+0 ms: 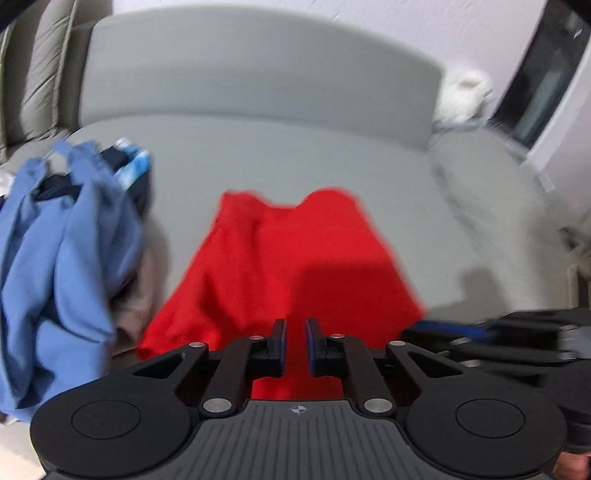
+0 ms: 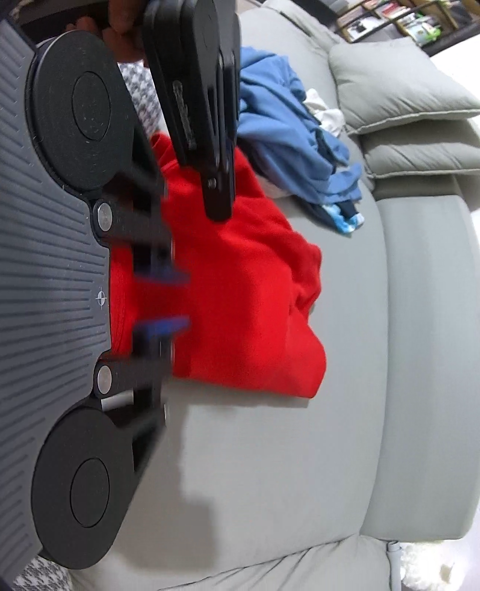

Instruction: Fold clothes

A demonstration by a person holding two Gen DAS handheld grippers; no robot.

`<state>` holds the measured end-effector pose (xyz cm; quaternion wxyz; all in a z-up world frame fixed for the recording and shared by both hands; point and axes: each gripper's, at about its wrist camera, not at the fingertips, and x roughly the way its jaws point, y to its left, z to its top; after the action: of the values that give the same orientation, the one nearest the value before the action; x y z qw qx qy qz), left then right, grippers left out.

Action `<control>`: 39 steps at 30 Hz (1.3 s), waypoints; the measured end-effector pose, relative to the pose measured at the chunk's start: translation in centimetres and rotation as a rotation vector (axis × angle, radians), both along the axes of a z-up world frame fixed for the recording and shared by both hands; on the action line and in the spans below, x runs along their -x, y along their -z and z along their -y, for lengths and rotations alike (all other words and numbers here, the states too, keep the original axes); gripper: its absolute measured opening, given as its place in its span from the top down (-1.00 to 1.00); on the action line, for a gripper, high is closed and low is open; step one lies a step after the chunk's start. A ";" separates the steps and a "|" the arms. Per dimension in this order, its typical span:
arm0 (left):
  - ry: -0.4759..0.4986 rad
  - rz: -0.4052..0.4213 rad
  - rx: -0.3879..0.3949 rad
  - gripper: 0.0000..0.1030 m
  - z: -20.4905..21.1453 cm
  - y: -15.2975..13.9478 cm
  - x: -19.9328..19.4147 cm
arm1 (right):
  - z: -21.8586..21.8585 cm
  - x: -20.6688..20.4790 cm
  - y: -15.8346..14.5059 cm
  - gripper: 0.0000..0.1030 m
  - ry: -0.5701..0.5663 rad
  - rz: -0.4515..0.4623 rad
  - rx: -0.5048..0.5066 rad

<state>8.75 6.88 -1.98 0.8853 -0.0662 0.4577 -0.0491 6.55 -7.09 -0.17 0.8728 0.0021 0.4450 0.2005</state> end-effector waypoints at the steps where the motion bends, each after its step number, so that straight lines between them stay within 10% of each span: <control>1: -0.021 -0.009 -0.001 0.83 -0.5 0.2 -0.1 | -0.1 -0.2 0.2 0.75 -0.010 0.002 0.000; 11: -0.114 -0.128 -0.017 0.79 -2.9 0.8 -0.2 | -0.2 0.6 2.7 0.91 -0.072 -0.041 0.179; 18: -0.040 -0.003 -0.006 0.77 -1.4 -1.5 0.7 | 0.6 1.0 0.8 0.80 -0.044 -0.013 0.152; 39: 0.009 -0.100 -0.168 0.49 0.6 1.8 0.5 | -0.5 0.6 3.1 0.82 -0.065 -0.054 0.156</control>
<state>8.25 6.27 -3.82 0.8635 0.0079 0.5042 -0.0114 5.99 -6.59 -3.23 0.8510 -0.0749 0.4825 0.1935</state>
